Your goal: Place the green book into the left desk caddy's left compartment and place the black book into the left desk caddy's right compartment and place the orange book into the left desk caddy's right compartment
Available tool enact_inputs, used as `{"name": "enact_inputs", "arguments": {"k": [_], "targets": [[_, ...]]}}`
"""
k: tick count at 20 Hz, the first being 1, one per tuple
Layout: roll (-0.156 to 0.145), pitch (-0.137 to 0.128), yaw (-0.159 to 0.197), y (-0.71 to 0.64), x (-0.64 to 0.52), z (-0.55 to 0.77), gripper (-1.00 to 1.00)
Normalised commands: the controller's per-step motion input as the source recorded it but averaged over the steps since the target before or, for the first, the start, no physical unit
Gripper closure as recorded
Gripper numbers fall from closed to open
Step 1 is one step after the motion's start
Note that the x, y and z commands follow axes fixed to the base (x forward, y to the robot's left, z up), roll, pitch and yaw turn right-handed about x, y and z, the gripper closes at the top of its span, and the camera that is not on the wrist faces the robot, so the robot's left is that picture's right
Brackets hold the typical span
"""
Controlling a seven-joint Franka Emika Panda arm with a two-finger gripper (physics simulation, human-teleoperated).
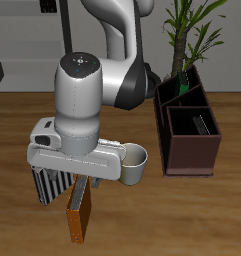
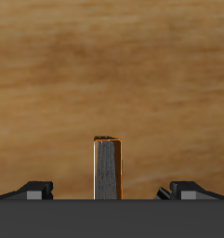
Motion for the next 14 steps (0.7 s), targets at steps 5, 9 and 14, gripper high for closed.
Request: {"name": "enact_inputs", "arguments": {"k": [5, 9, 14], "targets": [[0.006, 0.012, 0.003, 0.05, 0.04, -0.19, -1.00], [-0.011, 0.012, -0.034, -0.04, -0.01, -0.18, -1.00], [-0.005, 0.023, 0.008, -0.04, 0.00, -0.23, -1.00]]}}
